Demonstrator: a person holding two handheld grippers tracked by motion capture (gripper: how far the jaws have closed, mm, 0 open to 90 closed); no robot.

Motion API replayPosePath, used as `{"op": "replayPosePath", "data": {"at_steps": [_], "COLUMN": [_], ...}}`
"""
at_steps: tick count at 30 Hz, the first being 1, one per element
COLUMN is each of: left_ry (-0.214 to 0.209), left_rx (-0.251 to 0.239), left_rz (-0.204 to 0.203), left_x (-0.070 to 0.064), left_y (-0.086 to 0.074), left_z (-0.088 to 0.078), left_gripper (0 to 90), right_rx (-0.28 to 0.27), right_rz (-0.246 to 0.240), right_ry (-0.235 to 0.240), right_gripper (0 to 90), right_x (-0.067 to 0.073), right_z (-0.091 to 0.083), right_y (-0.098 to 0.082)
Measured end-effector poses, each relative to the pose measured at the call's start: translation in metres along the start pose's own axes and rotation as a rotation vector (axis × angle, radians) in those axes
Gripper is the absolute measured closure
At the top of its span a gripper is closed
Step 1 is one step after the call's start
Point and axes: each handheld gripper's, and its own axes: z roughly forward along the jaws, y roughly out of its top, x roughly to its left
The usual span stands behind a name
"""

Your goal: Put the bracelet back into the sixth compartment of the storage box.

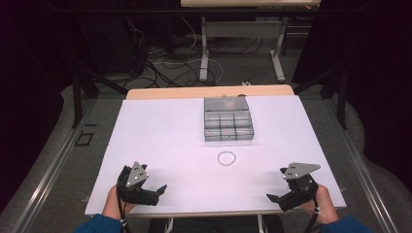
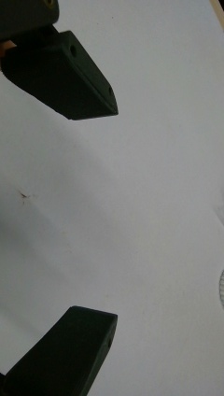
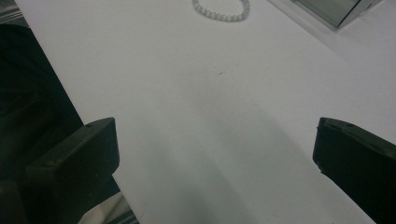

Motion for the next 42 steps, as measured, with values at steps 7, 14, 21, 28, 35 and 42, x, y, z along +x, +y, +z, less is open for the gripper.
{"op": "replayPosePath", "data": {"at_steps": [7,14,21,28,35,42], "left_ry": [-0.001,-0.001,-0.005,-0.003,0.002,0.004], "left_rx": [0.007,0.009,0.014,0.021,0.020,0.027], "left_rz": [0.008,0.016,0.010,0.017,0.022,0.028], "left_x": [0.000,0.000,-0.001,-0.001,-0.001,0.000], "left_y": [0.000,0.001,0.000,0.001,0.001,0.001], "left_z": [0.001,0.001,0.002,0.002,0.002,0.002], "left_gripper": [2.8,2.7,2.8,2.8,2.8,2.8], "right_rx": [0.010,0.005,0.003,0.015,0.031,0.038], "right_rz": [-0.004,-0.012,-0.018,-0.041,-0.065,-0.094], "right_ry": [0.008,0.008,0.004,0.021,0.039,0.055], "right_gripper": [0.3,0.5,0.5,0.5,0.5,0.5], "right_x": [0.000,0.002,0.003,0.005,0.009,0.014], "right_z": [0.001,0.001,0.008,0.017,0.029,0.042], "right_y": [0.002,0.007,0.016,0.027,0.037,0.050]}}
